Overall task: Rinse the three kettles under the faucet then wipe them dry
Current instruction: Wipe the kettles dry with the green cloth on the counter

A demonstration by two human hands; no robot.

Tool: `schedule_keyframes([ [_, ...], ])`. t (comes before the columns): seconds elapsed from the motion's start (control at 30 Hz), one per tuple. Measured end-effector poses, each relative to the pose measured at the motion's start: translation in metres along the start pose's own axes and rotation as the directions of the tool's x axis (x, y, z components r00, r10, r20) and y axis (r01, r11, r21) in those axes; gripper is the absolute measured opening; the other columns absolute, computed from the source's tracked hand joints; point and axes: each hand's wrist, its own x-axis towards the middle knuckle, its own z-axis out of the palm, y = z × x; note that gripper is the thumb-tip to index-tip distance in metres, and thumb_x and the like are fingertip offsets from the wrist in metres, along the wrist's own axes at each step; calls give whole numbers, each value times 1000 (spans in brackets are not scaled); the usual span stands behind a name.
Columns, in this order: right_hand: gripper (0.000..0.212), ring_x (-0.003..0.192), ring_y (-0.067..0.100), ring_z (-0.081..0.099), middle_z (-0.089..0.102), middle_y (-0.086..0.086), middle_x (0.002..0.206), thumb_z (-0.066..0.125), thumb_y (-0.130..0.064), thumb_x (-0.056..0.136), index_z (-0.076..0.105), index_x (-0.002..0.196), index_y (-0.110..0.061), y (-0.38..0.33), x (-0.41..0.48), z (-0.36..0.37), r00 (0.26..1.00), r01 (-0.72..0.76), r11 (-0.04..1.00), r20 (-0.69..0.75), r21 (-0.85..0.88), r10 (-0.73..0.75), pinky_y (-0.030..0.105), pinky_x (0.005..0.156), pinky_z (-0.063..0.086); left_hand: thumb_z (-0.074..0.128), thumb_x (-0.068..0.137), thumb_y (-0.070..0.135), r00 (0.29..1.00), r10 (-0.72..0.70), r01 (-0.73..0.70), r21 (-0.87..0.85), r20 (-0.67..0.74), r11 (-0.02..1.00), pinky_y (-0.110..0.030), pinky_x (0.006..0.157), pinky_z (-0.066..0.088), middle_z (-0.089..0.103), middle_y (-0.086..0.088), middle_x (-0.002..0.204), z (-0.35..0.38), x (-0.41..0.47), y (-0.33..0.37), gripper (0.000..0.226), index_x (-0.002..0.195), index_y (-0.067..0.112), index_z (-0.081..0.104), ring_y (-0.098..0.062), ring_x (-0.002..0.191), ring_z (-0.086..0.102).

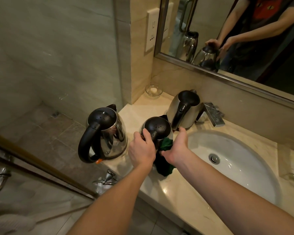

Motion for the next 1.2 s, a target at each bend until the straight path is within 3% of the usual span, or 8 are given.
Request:
schedule_keyframes([
  [0.13,99,138,36,38,46,15,145,50,-72,71,31,150,-15,10,18,-15,998,-49,998,-34,-45,48,58,114,26,28,97,49,1000,22,-22,-2,0,1000,-42,68,46,57,-9,75,0,4,-5,49,87,9,54,-29,75,54],
  [0.27,90,139,35,37,44,16,148,47,-69,85,25,153,-14,8,15,-29,994,-112,994,-6,-10,112,54,116,25,27,96,51,999,42,-43,21,35,999,-44,69,50,57,-7,74,-1,6,-7,49,84,11,52,-26,73,55],
  [0.43,79,132,32,46,48,18,143,49,-56,92,29,150,-7,-9,7,-31,999,-22,1000,46,-8,22,48,114,31,27,98,48,1000,-17,16,54,13,998,-39,70,45,57,-2,73,-4,4,-2,46,80,14,53,-24,74,55],
  [0.67,69,128,28,49,49,11,141,49,-54,93,36,147,-14,-28,-4,-14,986,141,981,109,-136,-127,46,113,34,29,96,47,988,-133,133,7,-74,991,-36,72,37,54,0,84,5,5,22,41,83,16,53,-23,80,52],
  [0.87,77,136,27,41,50,8,143,45,-66,89,38,149,-18,-18,17,-21,992,108,956,88,-273,-87,47,117,26,28,98,45,987,-85,94,63,-133,994,-34,67,35,54,-2,84,12,6,15,47,84,10,56,-23,75,51],
  [0.97,91,134,26,43,51,9,142,49,-74,78,35,150,-21,-12,32,-33,998,45,963,62,-266,-30,45,112,31,28,98,45,990,-55,66,81,-127,995,-34,68,37,54,-2,86,12,7,13,48,84,10,57,-22,76,53],
  [1.07,79,131,26,46,52,11,140,47,-65,90,33,151,-17,-13,19,-35,999,14,964,53,-265,0,41,105,37,28,99,45,994,-24,36,108,-104,994,-33,69,37,54,-1,84,10,10,11,47,85,10,58,-20,75,51],
  [1.2,73,136,28,42,45,10,146,46,-59,94,32,151,-16,-18,3,-36,994,83,953,97,-293,-57,45,115,28,31,99,44,996,19,-6,145,-86,989,-33,67,37,54,-1,79,6,14,10,46,82,11,58,-19,72,49],
])
